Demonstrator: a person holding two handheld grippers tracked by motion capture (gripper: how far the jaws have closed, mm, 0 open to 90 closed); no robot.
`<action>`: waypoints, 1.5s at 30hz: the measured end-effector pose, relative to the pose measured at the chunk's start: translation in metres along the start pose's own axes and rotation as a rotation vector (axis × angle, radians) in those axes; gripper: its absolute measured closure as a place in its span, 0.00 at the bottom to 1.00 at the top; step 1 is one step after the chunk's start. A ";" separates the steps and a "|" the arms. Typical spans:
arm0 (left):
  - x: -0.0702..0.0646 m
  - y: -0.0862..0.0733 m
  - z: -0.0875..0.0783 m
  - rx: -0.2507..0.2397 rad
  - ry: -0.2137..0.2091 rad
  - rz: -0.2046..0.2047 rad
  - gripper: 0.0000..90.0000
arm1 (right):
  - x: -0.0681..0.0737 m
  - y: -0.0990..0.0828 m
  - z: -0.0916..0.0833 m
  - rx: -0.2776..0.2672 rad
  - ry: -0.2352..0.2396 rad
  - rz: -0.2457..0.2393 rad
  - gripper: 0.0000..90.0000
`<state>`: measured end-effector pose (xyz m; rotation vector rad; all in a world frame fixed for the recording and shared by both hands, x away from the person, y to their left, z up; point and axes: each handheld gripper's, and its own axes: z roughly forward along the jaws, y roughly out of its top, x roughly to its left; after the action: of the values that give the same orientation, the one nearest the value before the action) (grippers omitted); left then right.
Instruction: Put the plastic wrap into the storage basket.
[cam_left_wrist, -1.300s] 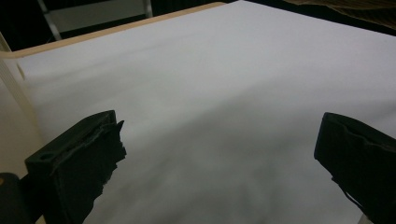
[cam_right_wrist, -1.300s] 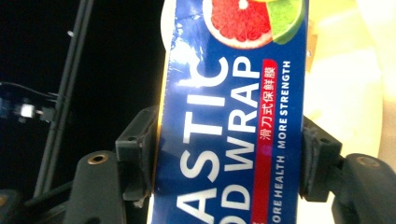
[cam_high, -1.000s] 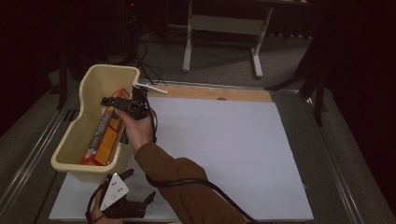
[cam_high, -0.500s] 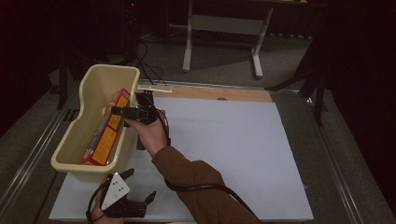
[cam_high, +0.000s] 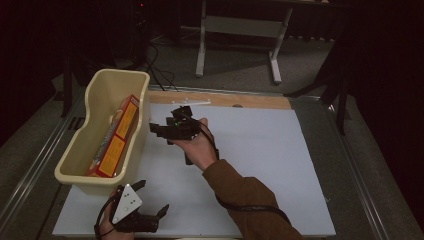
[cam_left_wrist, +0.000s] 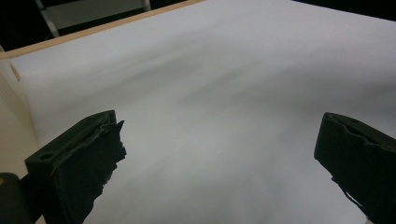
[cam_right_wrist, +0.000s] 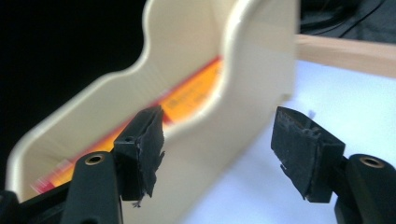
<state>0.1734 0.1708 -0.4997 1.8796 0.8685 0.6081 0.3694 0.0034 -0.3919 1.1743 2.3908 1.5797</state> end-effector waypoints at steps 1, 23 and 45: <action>0.000 0.000 0.000 0.000 0.001 0.000 0.01 | -0.005 -0.002 -0.005 0.007 0.002 -0.005 0.36; 0.000 0.000 0.000 0.002 0.011 -0.002 0.01 | -0.104 -0.076 -0.114 -0.015 -0.220 -0.195 0.33; 0.001 0.001 0.000 0.005 0.019 -0.002 0.01 | -0.158 -0.181 -0.225 -0.074 -0.268 -0.246 0.21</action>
<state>0.1743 0.1715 -0.4990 1.8800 0.8852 0.6238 0.2856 -0.3012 -0.4854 0.9640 2.1880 1.3311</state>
